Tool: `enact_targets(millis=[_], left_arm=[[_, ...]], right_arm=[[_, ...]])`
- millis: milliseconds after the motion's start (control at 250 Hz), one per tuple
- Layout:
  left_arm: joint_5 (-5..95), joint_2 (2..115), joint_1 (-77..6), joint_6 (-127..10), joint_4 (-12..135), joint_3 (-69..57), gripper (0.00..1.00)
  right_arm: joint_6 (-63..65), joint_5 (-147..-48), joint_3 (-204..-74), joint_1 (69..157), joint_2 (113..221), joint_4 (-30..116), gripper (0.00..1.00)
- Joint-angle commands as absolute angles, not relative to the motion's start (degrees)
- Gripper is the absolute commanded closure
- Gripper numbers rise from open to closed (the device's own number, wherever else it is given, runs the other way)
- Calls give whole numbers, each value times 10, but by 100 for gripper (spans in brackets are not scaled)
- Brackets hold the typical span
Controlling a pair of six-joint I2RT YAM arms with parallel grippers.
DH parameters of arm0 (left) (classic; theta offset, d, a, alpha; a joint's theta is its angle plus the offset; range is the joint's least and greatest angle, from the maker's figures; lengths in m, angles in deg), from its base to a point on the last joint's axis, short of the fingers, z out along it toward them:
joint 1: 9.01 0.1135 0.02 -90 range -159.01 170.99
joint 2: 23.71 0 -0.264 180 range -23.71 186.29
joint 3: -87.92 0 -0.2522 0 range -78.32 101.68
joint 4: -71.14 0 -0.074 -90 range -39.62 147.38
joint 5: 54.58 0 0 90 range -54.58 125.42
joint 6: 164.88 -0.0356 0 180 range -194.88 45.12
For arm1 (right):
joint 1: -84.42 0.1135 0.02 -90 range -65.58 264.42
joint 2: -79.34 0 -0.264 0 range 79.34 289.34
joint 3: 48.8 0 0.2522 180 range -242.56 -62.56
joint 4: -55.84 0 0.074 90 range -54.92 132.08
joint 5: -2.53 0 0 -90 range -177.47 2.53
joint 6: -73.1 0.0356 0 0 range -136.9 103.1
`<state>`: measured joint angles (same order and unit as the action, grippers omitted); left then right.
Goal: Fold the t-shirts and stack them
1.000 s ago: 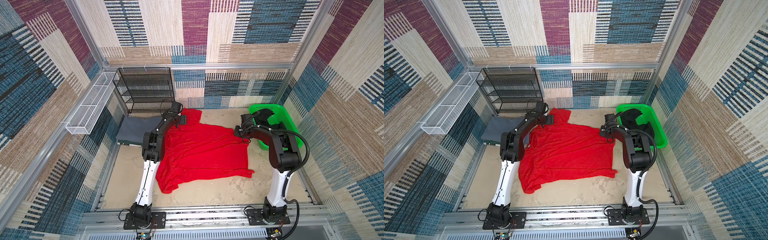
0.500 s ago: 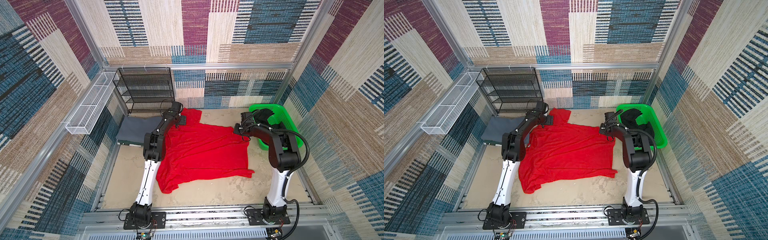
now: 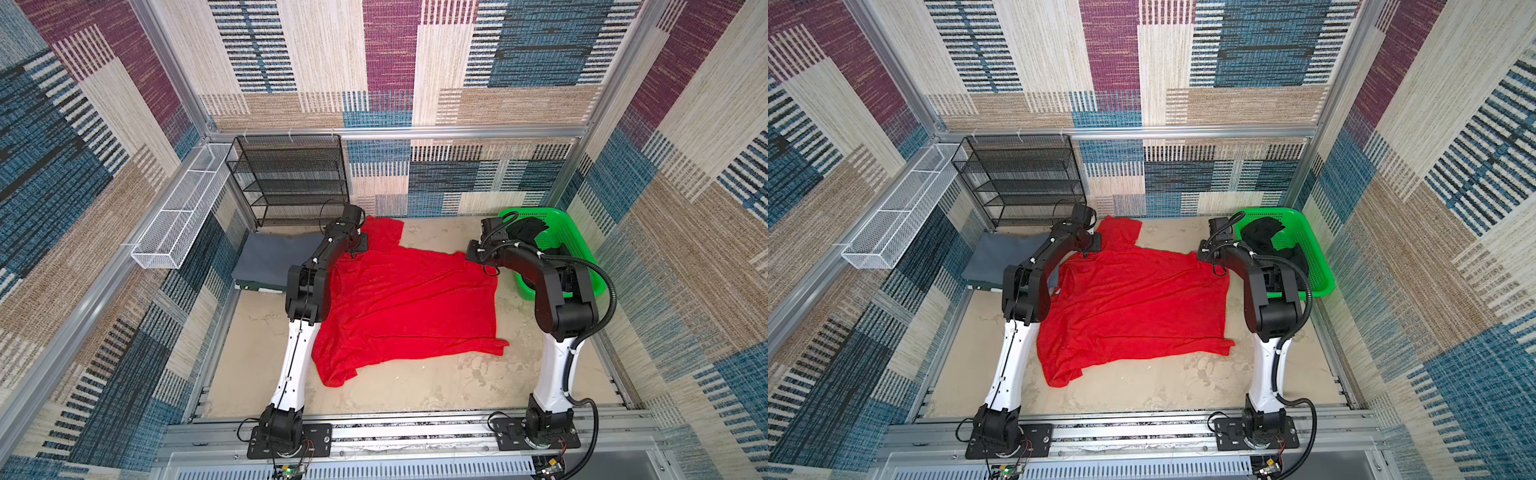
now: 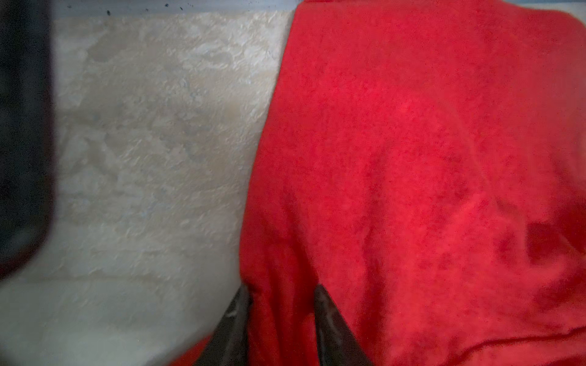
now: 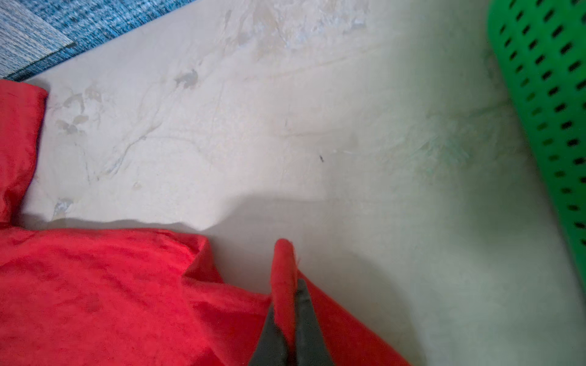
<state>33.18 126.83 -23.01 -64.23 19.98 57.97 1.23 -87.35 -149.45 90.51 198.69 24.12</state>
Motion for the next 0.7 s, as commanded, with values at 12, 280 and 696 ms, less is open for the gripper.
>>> enact_targets(millis=[12, 280, 696], left_arm=[[340, 1263, -229, -623, 184, 584, 90], [312, 1232, -229, -643, 169, 569, 100], [268, 1076, -228, -639, 278, 370, 100]], right_arm=[[-7, -856, -1526, 906, 2006, 224, 100], [-18, -863, -1593, 905, 2042, 206, 100], [-30, -855, -1651, 905, 2046, 183, 100]])
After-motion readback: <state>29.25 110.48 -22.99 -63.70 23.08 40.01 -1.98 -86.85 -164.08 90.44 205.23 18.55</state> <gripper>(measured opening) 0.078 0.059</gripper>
